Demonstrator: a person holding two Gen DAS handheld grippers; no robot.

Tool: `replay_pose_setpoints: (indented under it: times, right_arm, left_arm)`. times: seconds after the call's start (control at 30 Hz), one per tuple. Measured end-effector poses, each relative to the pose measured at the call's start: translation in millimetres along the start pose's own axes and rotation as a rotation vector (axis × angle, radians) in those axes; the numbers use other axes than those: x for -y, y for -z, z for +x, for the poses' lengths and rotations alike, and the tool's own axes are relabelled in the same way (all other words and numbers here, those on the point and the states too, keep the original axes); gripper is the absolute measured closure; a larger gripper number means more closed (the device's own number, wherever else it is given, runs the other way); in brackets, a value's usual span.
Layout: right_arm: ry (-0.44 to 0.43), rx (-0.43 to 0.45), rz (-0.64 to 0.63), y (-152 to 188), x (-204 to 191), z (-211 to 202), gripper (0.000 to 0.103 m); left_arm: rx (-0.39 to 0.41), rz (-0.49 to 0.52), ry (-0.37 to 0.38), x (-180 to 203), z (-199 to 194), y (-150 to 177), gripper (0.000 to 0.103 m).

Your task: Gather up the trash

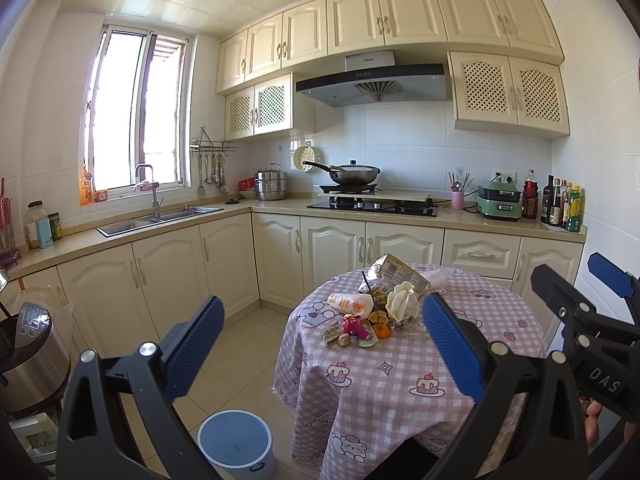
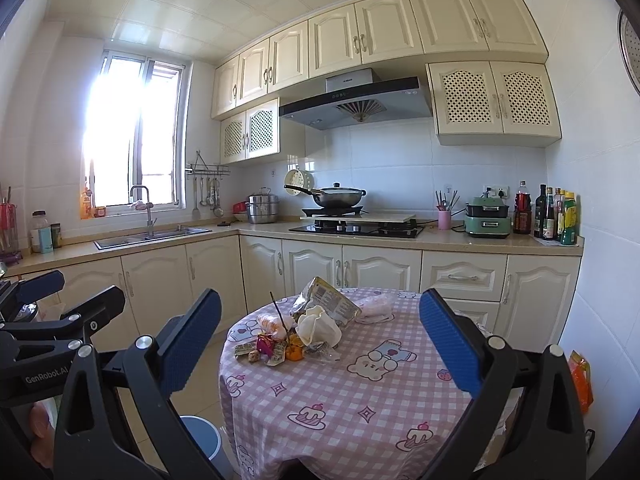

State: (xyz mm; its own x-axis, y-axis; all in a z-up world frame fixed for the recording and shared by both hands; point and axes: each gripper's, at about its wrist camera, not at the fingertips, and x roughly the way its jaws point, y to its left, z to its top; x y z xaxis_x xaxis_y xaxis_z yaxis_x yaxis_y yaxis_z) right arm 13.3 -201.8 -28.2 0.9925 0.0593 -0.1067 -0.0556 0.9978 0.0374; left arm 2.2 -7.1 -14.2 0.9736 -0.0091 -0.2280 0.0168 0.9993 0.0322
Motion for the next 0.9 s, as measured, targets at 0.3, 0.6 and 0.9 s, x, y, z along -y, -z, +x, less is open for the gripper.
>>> replay_pose_setpoints:
  times: [0.3, 0.6, 0.9]
  right_arm:
    - [-0.008, -0.006, 0.001, -3.9, 0.1, -0.8, 0.007]
    - [-0.01, -0.009, -0.002, -6.3, -0.9, -0.9, 0.007]
    - [-0.012, -0.012, -0.003, -7.3, -2.0, -1.2, 0.007]
  left_arm:
    - [-0.001, 0.001, -0.001, -0.5, 0.0, 0.7, 0.006]
    - [-0.001, 0.001, -0.002, -2.1, -0.7, 1.0, 0.006]
    - [-0.004, 0.003, 0.002, -3.2, -0.1, -0.6, 0.006]
